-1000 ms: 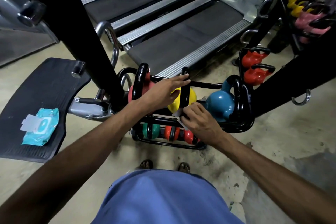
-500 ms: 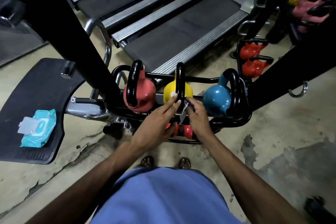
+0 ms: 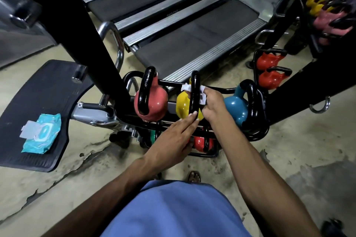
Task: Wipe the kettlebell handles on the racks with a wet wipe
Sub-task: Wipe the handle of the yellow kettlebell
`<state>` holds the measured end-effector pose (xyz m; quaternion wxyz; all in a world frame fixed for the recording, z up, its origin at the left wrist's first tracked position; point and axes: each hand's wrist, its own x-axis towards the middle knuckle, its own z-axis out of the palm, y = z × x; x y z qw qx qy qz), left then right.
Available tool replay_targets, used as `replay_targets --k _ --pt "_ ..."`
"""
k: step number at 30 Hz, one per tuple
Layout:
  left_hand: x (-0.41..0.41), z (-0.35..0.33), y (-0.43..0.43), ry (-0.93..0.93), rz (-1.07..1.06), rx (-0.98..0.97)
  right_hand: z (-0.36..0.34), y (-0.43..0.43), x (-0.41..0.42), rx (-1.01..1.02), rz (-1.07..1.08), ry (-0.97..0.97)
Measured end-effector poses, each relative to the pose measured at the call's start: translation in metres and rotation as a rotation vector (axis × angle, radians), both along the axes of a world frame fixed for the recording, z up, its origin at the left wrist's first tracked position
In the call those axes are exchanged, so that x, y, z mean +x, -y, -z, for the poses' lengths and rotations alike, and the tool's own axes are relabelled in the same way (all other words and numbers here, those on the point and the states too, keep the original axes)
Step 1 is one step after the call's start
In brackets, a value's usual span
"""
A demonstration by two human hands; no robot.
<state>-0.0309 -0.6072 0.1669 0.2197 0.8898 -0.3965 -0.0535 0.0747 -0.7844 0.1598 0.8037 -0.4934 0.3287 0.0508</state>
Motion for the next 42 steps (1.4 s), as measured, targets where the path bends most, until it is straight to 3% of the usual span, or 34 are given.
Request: replay_targets --k 3,5,8,14,18,21,25,29,33,37,39,42 --pt "0.000 0.001 0.000 -0.015 -0.002 -0.012 0.000 -0.013 -0.025 -0.086 0.091 0.001" --pt "-0.001 0.001 -0.003 -0.018 -0.011 -0.018 -0.003 -0.021 -0.062 -0.311 0.129 0.100" --pt "-0.004 0.001 -0.008 -0.026 -0.013 -0.036 -0.005 -0.025 -0.101 -0.600 0.015 0.297" --pt "-0.009 0.013 -0.013 -0.066 0.010 0.011 -0.001 -0.003 -0.092 -1.338 -0.159 0.673" --pt "-0.010 0.011 -0.010 -0.055 0.016 0.030 -0.016 0.015 -0.054 -1.912 -0.626 0.991" --pt "-0.010 0.012 -0.009 -0.030 0.028 0.039 -0.042 0.006 -0.027 -2.162 -1.097 1.013" --pt "-0.008 0.010 -0.012 -0.020 0.038 0.016 -0.082 -0.028 -0.012 -2.181 -1.915 0.528" --pt "-0.009 0.009 -0.012 -0.002 0.036 -0.009 -0.096 -0.041 0.005 -2.132 -2.126 0.368" --pt "-0.008 0.011 -0.012 -0.023 0.029 0.001 -0.109 -0.020 0.031 -2.064 -1.918 0.483" --pt "-0.007 0.011 -0.011 -0.031 0.018 -0.014 -0.100 0.019 0.038 -2.058 -1.340 0.725" --pt "-0.005 0.011 -0.010 -0.018 -0.005 -0.032 -0.080 0.034 0.022 -1.795 -1.022 0.709" --pt "-0.003 0.009 -0.010 -0.003 -0.021 -0.060 -0.042 0.031 -0.023 -1.324 -0.495 0.491"
